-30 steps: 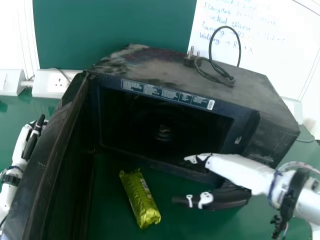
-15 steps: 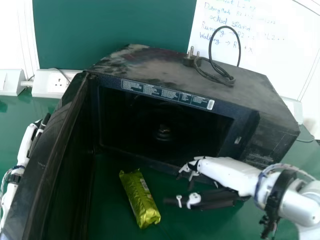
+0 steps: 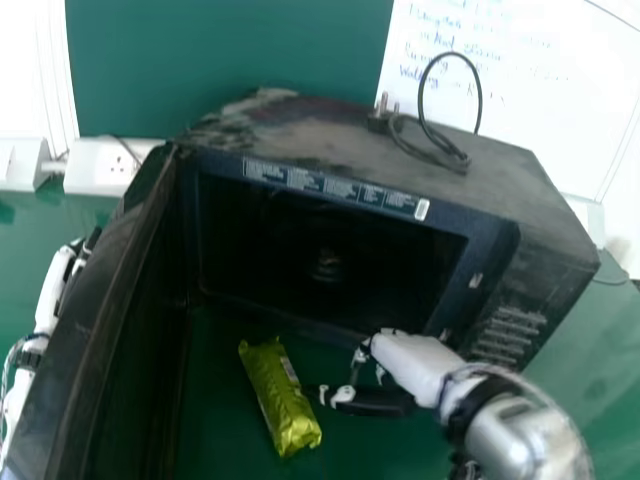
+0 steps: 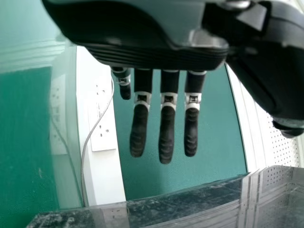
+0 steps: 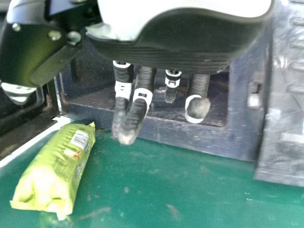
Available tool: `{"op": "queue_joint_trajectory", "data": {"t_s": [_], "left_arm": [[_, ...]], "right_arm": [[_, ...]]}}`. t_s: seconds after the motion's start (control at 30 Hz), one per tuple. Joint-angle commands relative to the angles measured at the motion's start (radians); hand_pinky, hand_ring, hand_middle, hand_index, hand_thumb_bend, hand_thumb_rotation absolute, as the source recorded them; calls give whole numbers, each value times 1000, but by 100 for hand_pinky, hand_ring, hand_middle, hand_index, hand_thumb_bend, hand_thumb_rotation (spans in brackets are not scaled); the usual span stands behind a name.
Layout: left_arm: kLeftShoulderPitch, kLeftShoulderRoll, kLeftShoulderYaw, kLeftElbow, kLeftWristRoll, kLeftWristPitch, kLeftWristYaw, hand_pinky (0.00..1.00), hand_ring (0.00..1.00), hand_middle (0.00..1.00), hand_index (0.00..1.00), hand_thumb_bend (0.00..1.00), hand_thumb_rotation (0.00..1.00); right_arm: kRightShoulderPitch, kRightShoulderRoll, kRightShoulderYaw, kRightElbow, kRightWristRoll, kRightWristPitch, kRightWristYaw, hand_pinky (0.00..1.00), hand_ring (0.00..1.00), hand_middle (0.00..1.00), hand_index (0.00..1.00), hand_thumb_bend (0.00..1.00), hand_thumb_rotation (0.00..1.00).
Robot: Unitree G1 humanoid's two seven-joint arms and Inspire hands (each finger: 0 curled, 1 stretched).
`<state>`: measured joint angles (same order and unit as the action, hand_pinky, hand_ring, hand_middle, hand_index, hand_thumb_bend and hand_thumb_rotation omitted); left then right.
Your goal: Put biscuit inside oven
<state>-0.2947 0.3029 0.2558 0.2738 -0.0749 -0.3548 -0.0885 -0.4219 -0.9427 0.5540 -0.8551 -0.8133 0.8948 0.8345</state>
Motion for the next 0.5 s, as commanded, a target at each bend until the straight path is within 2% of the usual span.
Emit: {"op": "queue_joint_trajectory", "data": {"t_s": [0.0,0.03,0.13,0.17,0.23,0.33,0.4,0.43,0.47], "left_arm": [[11,-5,-9,-19,14,-5,10,28,32,39,48,52,7],[11,-6,-9,-21,13,-5,9,28,32,39,48,52,7],[13,-10,-10,-33,14,3,12,27,31,39,48,52,7],[13,-11,-10,-33,13,3,11,27,32,39,48,52,7],[13,-11,-9,-32,13,1,8,27,32,39,48,52,7],[11,-14,-9,-33,11,-1,4,27,32,39,48,52,7],[9,-15,-10,-29,7,-9,-2,27,32,39,48,52,7],[8,-16,-10,-29,4,-11,-5,27,32,39,48,52,7],[8,-16,-12,-30,8,-11,-3,27,32,39,48,52,7]], "right_arm": [[-35,54,44,21,-84,24,87,0,4,15,43,100,76],[-40,74,55,28,-122,20,121,0,4,15,46,100,75],[-40,152,82,54,-267,-18,205,0,6,17,71,100,72],[-34,180,86,62,-314,-35,227,0,7,18,75,100,72],[-19,236,87,71,-400,-80,266,1,8,20,78,100,71],[8,321,76,84,-519,-160,328,7,17,31,80,100,73],[24,396,57,97,-595,-199,387,9,20,33,79,100,72],[32,427,51,102,-631,-227,408,7,17,29,79,100,70],[40,457,43,107,-656,-250,423,8,17,30,79,100,70]]}}
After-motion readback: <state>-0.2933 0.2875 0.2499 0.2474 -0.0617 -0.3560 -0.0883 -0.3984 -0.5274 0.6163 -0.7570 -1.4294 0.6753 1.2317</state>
